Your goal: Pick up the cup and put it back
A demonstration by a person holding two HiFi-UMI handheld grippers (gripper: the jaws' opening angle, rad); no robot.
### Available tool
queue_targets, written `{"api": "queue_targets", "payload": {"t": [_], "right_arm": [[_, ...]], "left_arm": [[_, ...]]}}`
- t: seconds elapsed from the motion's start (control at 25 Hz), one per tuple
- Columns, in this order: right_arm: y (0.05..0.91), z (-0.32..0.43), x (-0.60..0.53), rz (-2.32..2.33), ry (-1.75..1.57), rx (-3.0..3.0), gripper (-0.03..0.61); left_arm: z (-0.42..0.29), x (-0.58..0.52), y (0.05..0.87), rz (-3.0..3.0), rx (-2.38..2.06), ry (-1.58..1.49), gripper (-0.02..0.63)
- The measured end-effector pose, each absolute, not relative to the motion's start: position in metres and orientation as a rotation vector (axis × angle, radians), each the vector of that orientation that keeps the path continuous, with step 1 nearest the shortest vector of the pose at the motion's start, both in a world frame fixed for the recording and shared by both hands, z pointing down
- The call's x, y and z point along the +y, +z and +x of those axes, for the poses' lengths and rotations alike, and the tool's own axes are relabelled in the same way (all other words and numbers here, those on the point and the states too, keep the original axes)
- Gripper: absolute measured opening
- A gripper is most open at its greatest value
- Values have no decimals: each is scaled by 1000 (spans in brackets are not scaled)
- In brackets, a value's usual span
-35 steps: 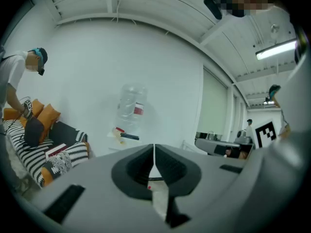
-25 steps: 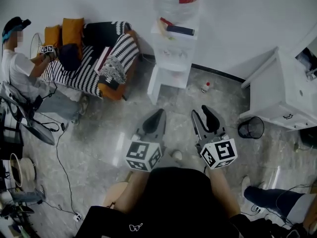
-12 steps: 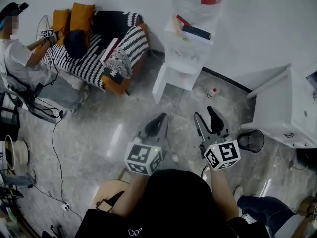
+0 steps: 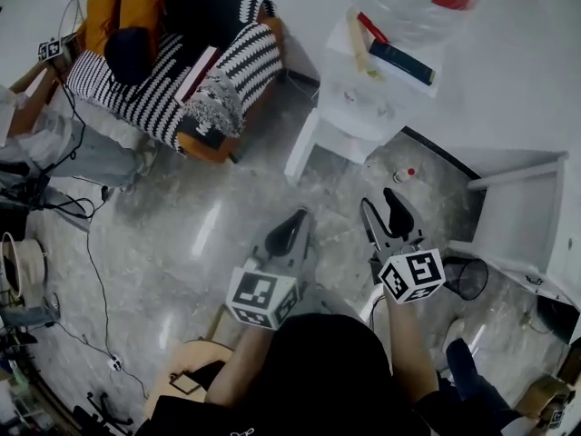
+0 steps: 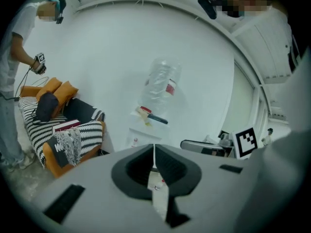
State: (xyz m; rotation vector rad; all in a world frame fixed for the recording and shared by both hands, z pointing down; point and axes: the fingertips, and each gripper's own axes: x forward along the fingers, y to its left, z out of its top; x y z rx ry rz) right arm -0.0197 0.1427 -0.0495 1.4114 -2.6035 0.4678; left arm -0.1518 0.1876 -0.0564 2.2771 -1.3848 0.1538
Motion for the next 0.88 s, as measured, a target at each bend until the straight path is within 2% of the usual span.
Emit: {"api": "queue_targets", "payload": {"t": [0.2, 0.36, 0.64, 0.88], "right_arm": [[-21, -40, 77, 1371, 445, -2591, 215], [17, -34, 47, 1339, 470, -2583, 219], [123, -3, 21, 1258, 545, -2562, 253], [228, 50, -16, 1303, 466, -2537, 253]], "left_arm": [[-163, 116, -13, 2239, -1356, 232, 18], [-141, 73, 26, 2258, -1317, 302, 18], [-95, 23, 126, 2211, -1337, 302, 18], [-69, -31, 221, 2264, -1391, 257, 18]]}}
